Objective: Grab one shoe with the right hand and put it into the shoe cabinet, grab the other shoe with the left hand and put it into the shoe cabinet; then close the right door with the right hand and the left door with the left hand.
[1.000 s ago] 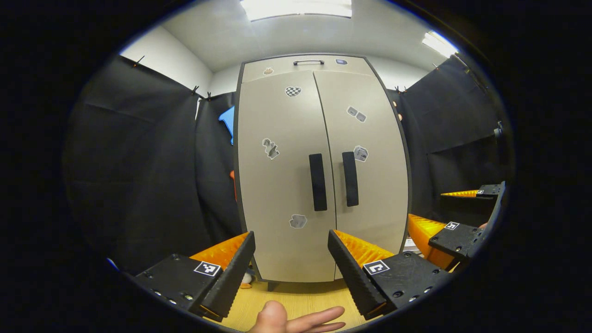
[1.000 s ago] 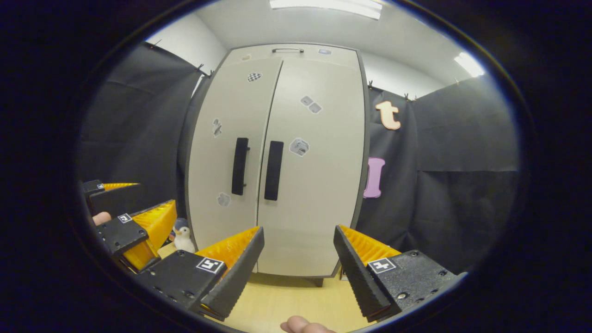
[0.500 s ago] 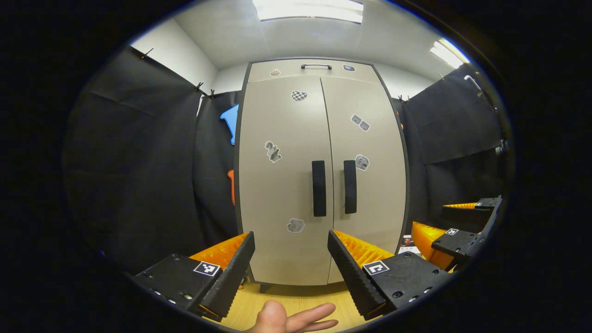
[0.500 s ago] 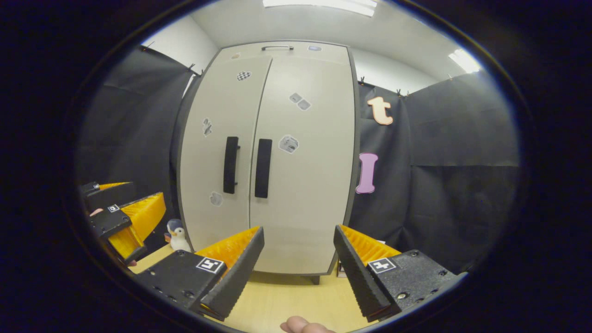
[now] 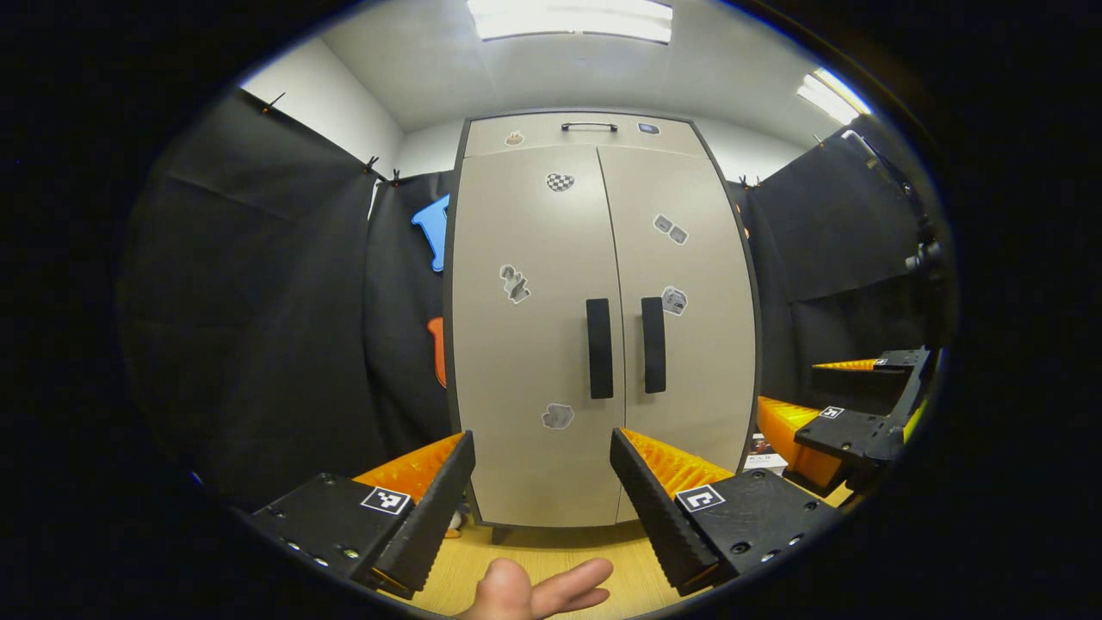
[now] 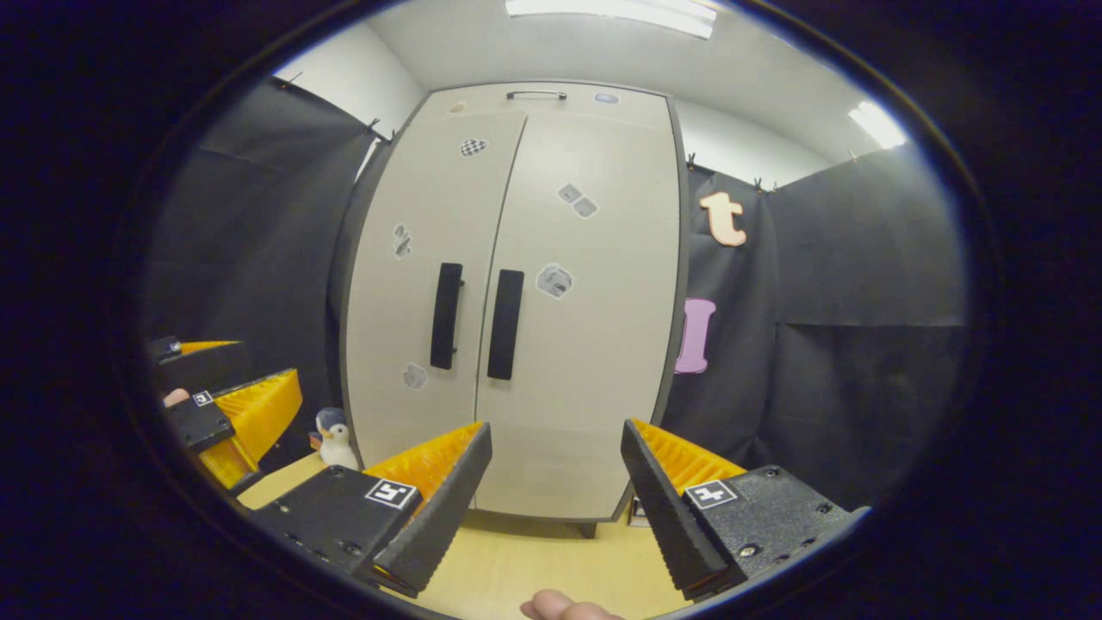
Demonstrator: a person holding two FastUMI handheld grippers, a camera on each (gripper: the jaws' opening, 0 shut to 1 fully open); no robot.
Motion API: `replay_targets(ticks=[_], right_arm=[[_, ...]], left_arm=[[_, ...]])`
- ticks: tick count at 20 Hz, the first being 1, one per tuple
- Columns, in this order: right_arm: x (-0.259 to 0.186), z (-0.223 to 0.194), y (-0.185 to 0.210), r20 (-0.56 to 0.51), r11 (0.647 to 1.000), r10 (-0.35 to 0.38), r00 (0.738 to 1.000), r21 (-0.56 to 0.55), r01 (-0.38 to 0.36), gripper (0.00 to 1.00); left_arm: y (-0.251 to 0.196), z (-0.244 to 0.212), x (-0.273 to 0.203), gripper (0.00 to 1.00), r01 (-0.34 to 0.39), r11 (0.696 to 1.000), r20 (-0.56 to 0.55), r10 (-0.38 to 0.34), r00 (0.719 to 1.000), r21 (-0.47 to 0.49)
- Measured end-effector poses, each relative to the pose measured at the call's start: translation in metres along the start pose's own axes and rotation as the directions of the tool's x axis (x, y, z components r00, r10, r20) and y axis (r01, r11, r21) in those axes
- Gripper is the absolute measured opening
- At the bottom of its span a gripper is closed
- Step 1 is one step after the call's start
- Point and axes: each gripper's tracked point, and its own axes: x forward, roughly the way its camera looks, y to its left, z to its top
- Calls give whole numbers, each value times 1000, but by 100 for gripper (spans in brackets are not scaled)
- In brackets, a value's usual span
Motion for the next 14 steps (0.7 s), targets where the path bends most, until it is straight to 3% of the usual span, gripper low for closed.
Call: replay_targets(ticks=[14], right_arm=[[6, 0, 2, -5, 1000, 23, 1000, -15, -24, 98]], left_arm=[[-5, -3, 1, 96, 6, 998, -38, -8, 999, -60]])
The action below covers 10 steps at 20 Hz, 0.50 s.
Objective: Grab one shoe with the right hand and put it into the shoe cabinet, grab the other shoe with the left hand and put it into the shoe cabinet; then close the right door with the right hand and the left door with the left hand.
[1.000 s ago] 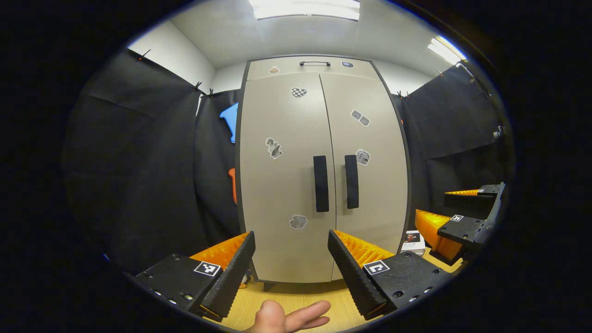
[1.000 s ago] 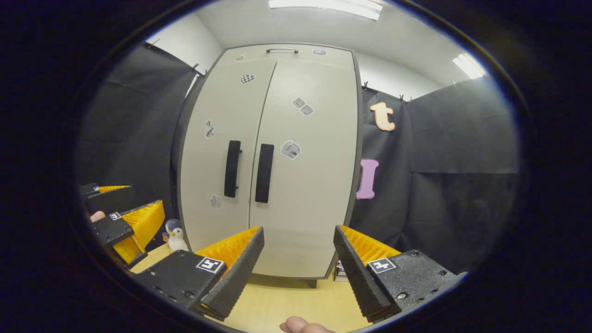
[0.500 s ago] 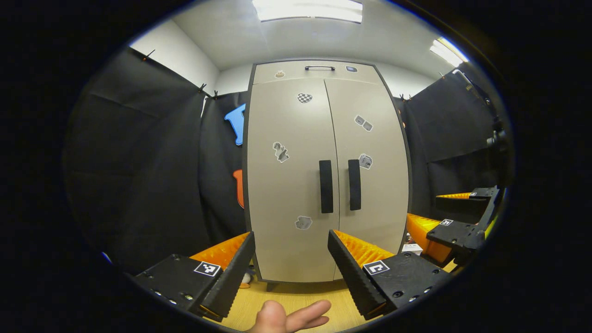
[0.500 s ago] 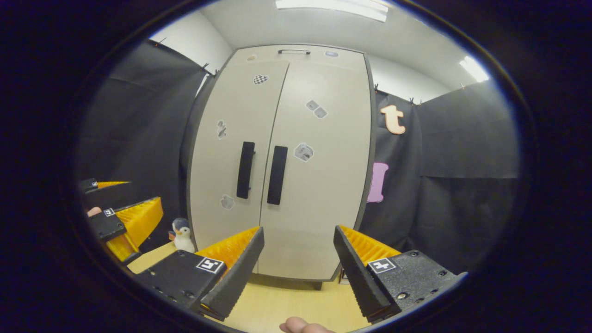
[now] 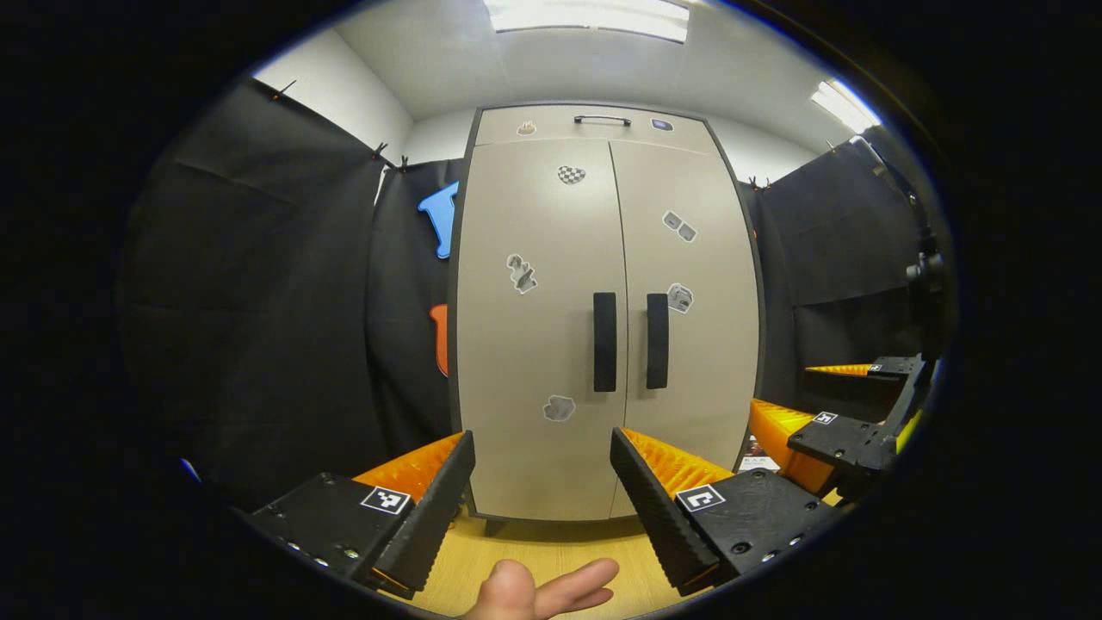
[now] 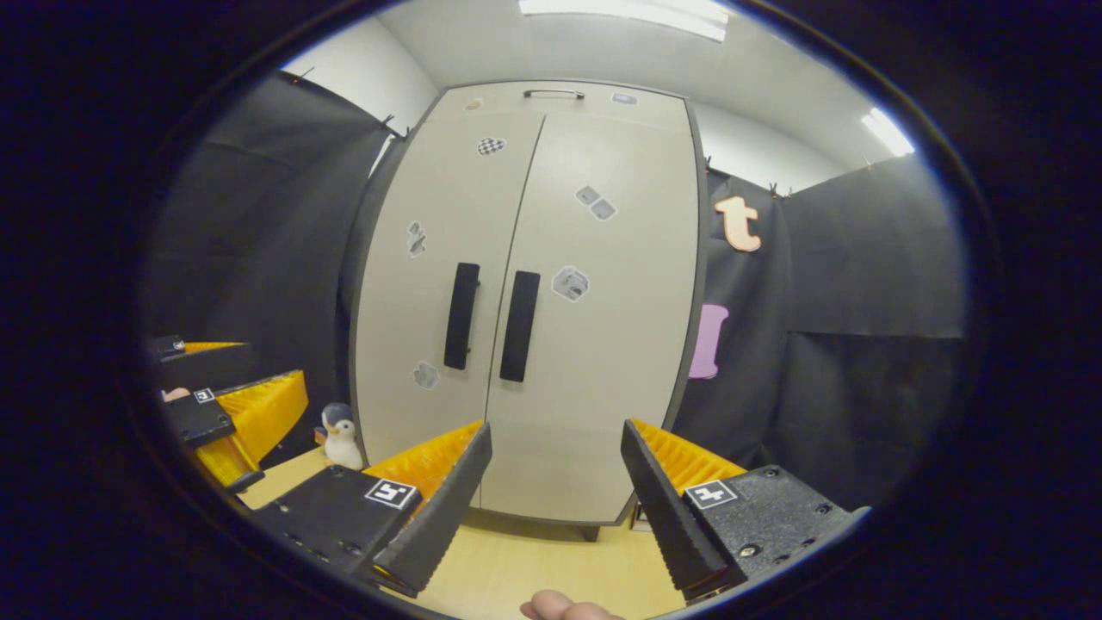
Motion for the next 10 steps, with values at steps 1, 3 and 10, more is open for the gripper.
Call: replay_targets(ticks=[1, 3, 10], right_arm=[[0, -2, -2, -5, 1000, -2, 1000, 2, 2, 98], [-1, -7, -5, -16, 1000, -2, 1000, 0, 2, 98], [6, -5, 2, -18, 1000, 13, 1000, -17, -14, 98]], left_arm=[[1, 2, 0, 96, -6, 1000, 0, 6, 1000, 5], [3, 0, -1, 96, -17, 1000, -3, 17, 1000, 22], [11, -5, -8, 96, -46, 999, -17, 46, 999, 9]])
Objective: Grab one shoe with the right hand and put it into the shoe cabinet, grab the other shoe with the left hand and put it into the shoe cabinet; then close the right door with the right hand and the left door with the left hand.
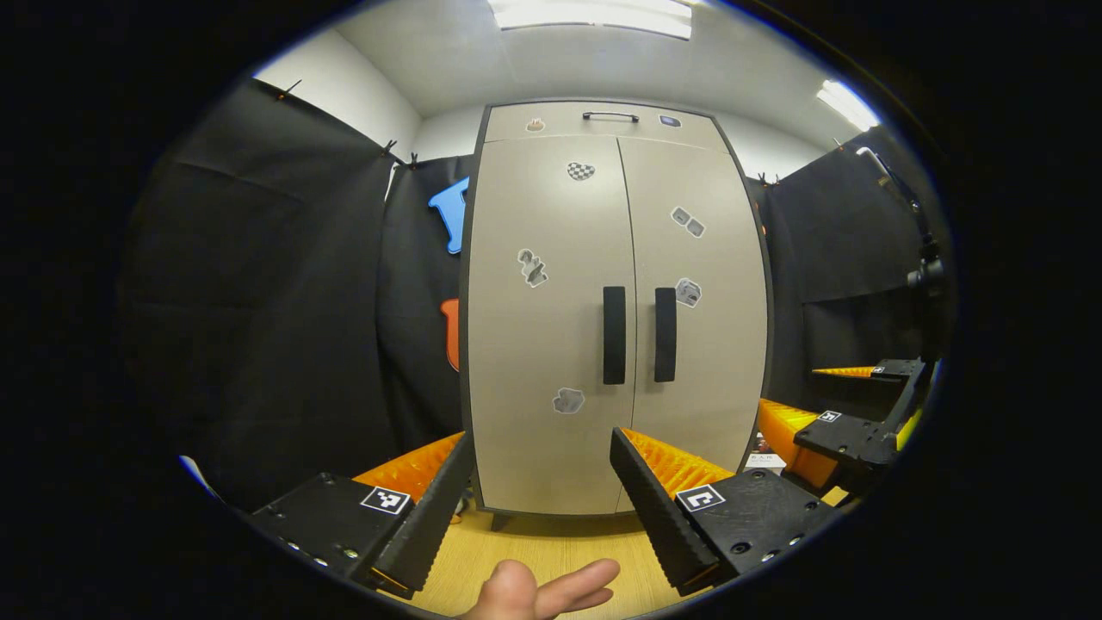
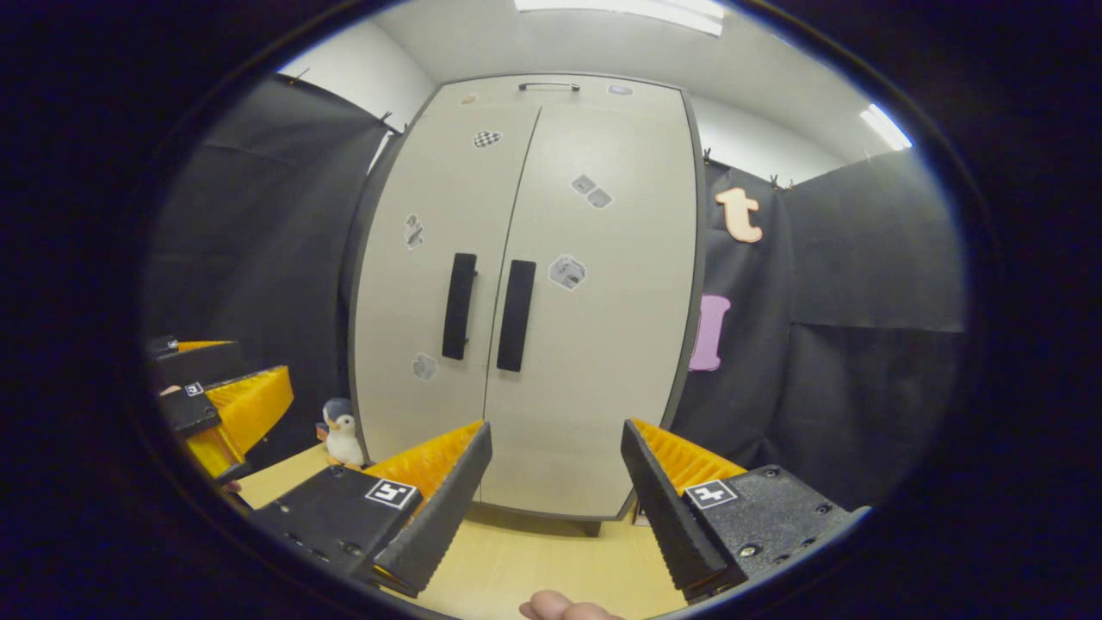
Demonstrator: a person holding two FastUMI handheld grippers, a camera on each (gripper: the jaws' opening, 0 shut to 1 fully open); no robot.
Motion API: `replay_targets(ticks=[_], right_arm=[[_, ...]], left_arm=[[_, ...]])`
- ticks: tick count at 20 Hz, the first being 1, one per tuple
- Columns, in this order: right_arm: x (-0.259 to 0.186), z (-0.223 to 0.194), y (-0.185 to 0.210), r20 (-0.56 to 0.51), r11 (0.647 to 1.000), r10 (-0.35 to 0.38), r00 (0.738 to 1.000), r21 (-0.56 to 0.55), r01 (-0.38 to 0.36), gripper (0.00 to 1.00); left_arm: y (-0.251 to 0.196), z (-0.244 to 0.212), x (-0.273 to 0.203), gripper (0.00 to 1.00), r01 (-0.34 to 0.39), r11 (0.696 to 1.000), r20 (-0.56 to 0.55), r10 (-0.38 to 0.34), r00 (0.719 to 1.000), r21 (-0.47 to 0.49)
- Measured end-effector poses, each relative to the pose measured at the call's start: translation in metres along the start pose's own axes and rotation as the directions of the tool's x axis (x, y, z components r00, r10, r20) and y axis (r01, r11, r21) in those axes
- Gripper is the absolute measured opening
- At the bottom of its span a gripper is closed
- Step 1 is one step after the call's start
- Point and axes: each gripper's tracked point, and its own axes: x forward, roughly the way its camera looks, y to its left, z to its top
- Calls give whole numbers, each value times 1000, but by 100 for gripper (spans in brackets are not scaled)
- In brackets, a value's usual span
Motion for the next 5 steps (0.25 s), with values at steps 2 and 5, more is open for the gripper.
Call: replay_targets(ticks=[2, 5], right_arm=[[3, -1, 9, -7, 1000, 19, 1000, -7, -19, 98], [3, 0, 17, -22, 999, 33, 999, 2, -33, 98]], left_arm=[[9, 1, -1, 96, -21, 1000, 4, 21, 1000, 2], [13, 0, 0, 96, -36, 998, -2, 36, 999, -47]])
